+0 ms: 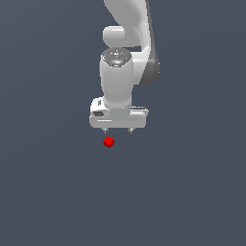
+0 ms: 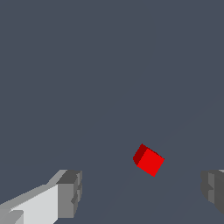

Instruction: Pick up the red cube and move it to a goal position.

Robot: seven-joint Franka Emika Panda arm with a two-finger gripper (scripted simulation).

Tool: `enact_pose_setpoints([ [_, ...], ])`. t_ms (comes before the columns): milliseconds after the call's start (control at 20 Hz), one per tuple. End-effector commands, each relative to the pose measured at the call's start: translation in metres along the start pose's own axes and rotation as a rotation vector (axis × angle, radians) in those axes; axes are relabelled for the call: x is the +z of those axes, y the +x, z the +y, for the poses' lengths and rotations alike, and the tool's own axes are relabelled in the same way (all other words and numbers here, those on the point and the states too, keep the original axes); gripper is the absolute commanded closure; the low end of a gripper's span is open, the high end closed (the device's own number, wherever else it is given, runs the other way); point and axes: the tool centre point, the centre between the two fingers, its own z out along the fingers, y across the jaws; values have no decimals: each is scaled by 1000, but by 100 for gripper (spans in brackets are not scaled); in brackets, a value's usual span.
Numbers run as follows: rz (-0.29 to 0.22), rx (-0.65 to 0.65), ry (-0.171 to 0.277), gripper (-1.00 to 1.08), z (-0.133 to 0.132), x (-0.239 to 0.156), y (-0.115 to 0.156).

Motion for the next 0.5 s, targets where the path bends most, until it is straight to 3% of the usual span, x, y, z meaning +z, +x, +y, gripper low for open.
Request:
enact_pose_setpoints([
  [0,0,0,0,-92,0,0,0],
  [450,-6,75,-1,-92,9,23,-5],
])
